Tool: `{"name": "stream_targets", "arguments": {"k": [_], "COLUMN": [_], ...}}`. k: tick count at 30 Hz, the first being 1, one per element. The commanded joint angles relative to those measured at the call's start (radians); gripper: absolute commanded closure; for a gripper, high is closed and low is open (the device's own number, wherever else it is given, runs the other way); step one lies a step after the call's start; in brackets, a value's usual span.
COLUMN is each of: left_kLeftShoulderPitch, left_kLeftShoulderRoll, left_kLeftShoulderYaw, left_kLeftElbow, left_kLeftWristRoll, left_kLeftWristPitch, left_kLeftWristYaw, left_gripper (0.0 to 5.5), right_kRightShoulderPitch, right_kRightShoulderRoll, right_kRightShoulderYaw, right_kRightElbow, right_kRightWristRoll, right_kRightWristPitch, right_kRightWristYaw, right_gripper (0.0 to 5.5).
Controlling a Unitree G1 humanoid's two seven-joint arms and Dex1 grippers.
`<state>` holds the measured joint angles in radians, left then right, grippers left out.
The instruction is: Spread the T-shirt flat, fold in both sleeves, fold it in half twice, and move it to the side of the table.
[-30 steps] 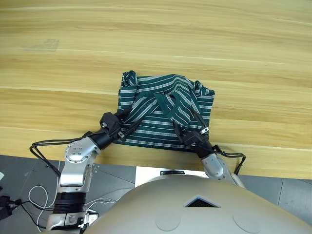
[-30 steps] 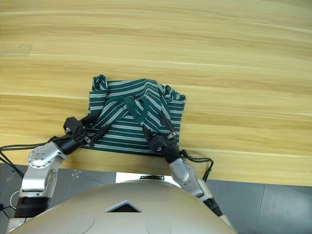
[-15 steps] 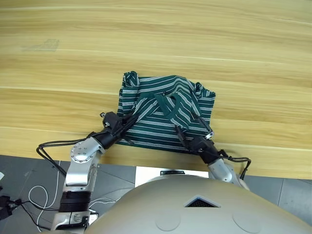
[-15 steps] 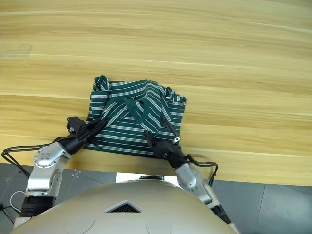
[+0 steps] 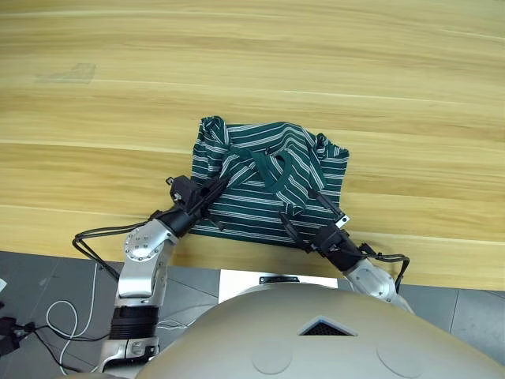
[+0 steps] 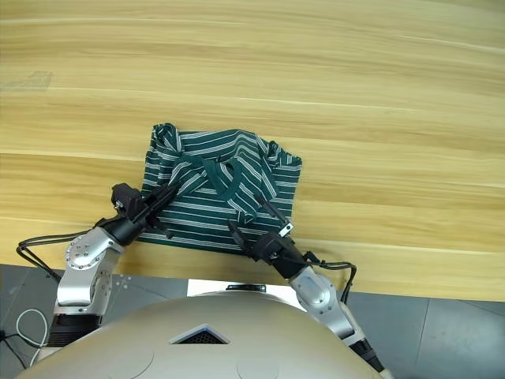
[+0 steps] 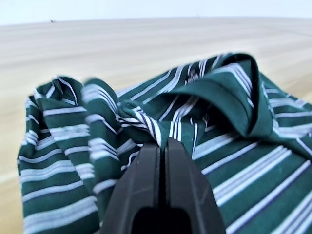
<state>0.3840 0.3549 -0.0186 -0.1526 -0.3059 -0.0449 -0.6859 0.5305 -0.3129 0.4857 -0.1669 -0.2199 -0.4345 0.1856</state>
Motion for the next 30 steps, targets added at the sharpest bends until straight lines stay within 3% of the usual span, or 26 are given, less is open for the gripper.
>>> {"name": "stream_targets", "arguments": {"k": [1,14,26,30], "left_kLeftShoulderPitch": [-0.002,0.001,0.049,0.028], "left_kLeftShoulderRoll": [-0.007,-0.022,-0.037,-0.041], "left_kLeftShoulderYaw": [0.010,0.060,0.106,0.114], "left_kLeftElbow": [-0.049,-0.104,-0.185,-0.201], "left_kLeftWristRoll": [-0.047,-0.190,-0.349,-0.370], "left_kLeftWristPitch": [0.011,0.014,0.008,0.019], "left_kLeftWristYaw": [-0.007,-0.036,-0.127,-0.128], "left_gripper": [5.49,5.49,5.50,5.50], "right_kRightShoulderPitch": [-0.013,-0.020,-0.091,-0.096], "right_kRightShoulderRoll": [0.025,0.051,0.113,0.123], "right_kRightShoulderYaw": [0.003,-0.019,-0.039,-0.024], "right_kRightElbow": [0.058,0.095,0.143,0.136], "right_kRightWristRoll": [-0.017,0.001,-0.011,-0.029], "right_kRightWristPitch": [0.001,-0.015,0.001,0.001], "right_kRightWristYaw": [-0.013,-0.012,-0.027,-0.025], "right_gripper": [1.79,1.79,4.03,4.16]}}
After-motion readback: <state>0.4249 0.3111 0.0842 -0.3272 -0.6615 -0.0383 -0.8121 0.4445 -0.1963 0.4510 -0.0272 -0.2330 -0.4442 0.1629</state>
